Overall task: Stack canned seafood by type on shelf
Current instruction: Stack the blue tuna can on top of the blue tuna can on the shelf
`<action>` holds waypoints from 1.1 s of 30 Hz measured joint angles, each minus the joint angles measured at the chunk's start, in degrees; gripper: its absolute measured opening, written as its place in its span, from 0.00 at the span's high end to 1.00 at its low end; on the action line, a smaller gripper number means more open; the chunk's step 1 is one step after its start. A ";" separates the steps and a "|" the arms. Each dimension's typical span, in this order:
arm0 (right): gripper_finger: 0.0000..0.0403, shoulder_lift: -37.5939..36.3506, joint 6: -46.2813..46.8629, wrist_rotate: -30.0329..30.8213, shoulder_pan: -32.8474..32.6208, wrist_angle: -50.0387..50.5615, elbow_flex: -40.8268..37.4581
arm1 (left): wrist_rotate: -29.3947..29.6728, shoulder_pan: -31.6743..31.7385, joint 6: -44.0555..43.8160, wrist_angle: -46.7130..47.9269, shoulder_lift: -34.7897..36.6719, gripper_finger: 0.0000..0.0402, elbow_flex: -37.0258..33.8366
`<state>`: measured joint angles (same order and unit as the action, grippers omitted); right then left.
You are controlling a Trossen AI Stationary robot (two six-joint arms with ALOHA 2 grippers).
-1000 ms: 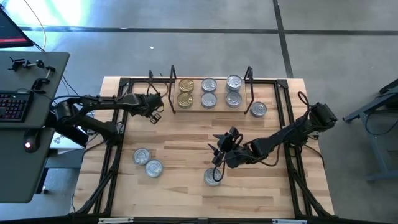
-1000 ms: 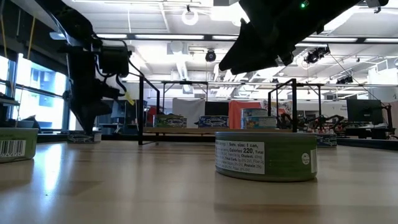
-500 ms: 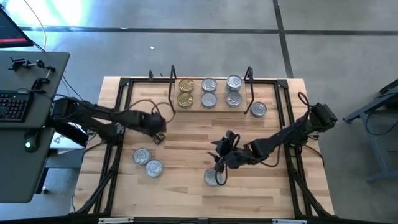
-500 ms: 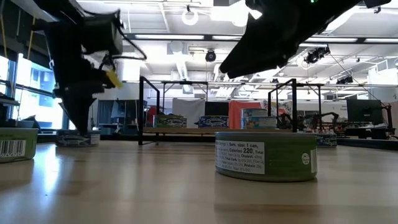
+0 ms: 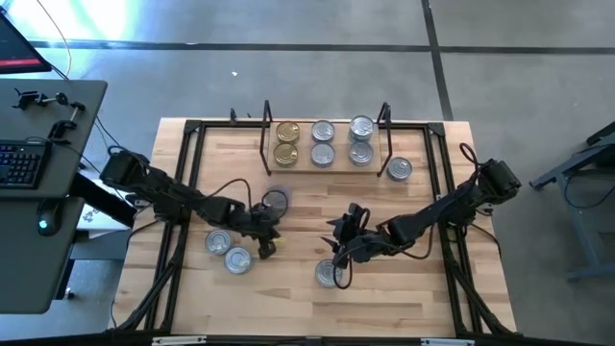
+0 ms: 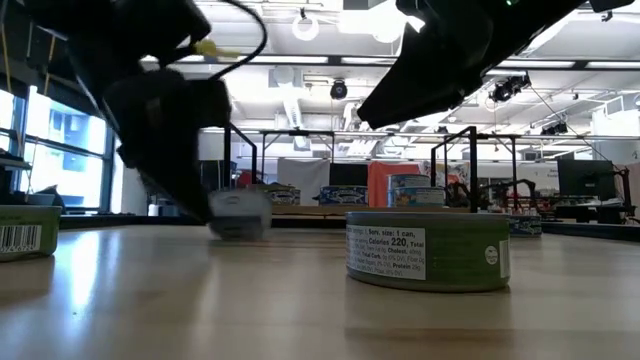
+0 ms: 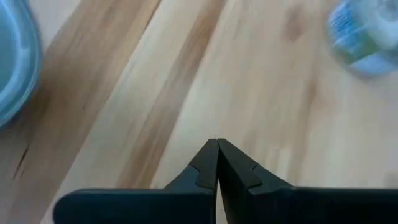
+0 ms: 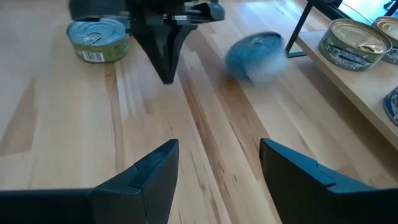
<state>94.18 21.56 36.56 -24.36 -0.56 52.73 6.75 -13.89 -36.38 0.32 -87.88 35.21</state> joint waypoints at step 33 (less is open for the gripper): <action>0.46 -0.01 0.44 2.67 0.00 -0.52 0.00 | 17.30 13.62 39.71 -5.94 -7.23 0.83 7.03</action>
<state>94.17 22.00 39.22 -24.36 -1.08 52.73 24.05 -0.27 3.33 -5.62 -95.11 42.24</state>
